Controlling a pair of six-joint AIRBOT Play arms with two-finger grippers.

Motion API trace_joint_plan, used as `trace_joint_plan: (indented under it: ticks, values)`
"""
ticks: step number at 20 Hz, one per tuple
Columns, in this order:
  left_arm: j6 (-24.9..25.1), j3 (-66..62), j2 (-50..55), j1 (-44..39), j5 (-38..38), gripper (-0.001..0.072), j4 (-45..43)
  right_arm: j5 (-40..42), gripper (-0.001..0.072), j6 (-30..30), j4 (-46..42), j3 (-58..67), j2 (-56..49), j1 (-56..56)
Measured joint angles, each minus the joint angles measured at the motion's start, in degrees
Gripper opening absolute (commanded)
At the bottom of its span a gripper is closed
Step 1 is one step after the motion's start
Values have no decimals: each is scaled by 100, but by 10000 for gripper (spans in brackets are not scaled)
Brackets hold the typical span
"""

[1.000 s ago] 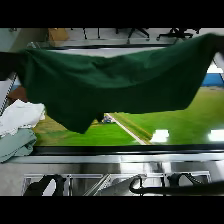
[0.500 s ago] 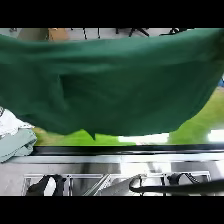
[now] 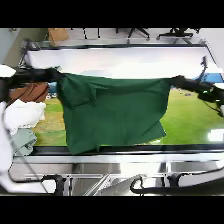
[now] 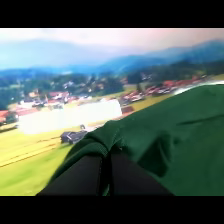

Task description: Fold the shirts.

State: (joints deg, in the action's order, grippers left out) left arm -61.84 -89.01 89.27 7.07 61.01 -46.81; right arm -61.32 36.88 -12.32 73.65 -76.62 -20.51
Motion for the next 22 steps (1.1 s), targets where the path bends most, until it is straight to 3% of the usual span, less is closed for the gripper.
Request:
trace_joint_plan:
  ticks: [5, 10, 11, 12, 13, 16, 18, 22]
  values:
    - [-295, -1320, 1976, -138, 170, 17, -208, 221, 15, -127, 184, 863, -1451, 52]
    - [-688, -1873, 2594, -164, 420, 21, -907, 306, 23, 90, -203, 1530, -1976, 59]
    - [-741, -1886, 2638, -168, 433, 24, -1001, 334, 133, 120, -280, 1582, -2013, 59]
    - [-785, -1912, 2667, -168, 433, 275, -1095, 376, 277, 146, -345, 1620, -2037, 59]
    - [-828, -1969, 2688, -164, 461, 686, -1165, 433, 295, 170, -417, 1648, -2044, 59]
    - [-1086, -2409, 2688, -136, 949, 690, -1239, 247, 295, 210, -584, 1690, -1832, 2]
    - [-1241, -2612, 2498, -24, 1513, 600, -1268, -7, 292, 481, -1008, 1694, -1488, -133]
    - [-1423, -1526, 1589, 391, 2321, 602, -1303, -570, 288, 1325, -2378, 1322, -658, -490]
